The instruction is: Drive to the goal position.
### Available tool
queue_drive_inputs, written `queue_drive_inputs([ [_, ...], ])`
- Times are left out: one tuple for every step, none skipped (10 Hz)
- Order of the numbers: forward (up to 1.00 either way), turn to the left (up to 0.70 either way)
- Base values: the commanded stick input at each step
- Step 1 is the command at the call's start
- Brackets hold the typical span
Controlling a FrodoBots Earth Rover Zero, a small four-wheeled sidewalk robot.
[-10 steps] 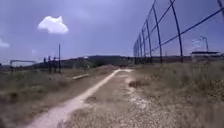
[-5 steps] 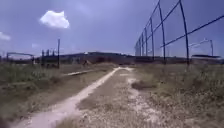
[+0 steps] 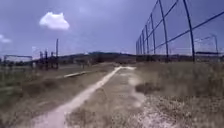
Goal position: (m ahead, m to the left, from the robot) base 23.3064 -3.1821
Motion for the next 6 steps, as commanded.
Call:
queue_drive_inputs([
  [0.70, 0.00],
  [0.70, 0.00],
  [0.70, 0.00],
  [0.70, 0.00],
  [0.70, 0.00],
  [0.70, 0.00],
])
